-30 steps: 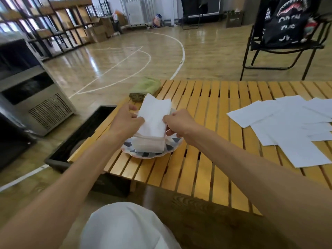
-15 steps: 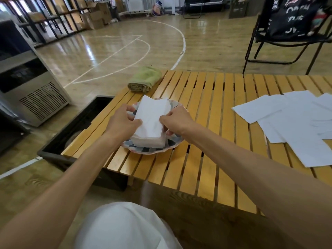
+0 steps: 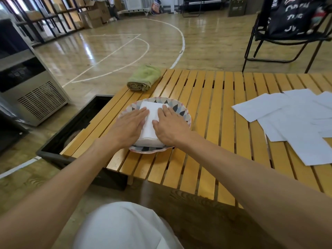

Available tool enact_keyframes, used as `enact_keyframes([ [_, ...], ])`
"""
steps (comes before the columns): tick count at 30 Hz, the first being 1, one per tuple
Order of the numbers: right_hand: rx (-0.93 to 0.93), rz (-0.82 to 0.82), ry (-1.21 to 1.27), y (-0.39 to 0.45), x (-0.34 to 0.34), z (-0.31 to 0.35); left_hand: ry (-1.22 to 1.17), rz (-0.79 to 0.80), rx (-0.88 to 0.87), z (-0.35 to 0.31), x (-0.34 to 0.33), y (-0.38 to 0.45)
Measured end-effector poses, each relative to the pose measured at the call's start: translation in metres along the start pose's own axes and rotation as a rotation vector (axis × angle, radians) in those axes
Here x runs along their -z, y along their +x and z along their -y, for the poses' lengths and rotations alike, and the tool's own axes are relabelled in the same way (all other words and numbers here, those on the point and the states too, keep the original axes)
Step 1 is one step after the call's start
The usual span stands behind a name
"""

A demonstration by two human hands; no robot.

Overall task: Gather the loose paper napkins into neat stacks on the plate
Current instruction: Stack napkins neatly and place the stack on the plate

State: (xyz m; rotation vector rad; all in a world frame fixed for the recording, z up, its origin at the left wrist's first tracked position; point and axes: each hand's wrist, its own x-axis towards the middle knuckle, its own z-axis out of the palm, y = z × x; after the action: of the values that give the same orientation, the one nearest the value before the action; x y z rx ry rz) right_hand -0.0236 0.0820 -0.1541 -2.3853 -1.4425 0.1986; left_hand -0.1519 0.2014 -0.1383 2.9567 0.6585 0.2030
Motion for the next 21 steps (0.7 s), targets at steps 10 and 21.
enact_keyframes([
  [10,-0.021,-0.015,0.022,-0.015,0.019,0.000,0.174,-0.007,0.044,-0.025,0.016,0.003],
  [21,-0.470,-0.192,-0.111,-0.172,0.117,-0.177,-0.170,0.062,-0.320,-0.226,-0.026,0.031],
])
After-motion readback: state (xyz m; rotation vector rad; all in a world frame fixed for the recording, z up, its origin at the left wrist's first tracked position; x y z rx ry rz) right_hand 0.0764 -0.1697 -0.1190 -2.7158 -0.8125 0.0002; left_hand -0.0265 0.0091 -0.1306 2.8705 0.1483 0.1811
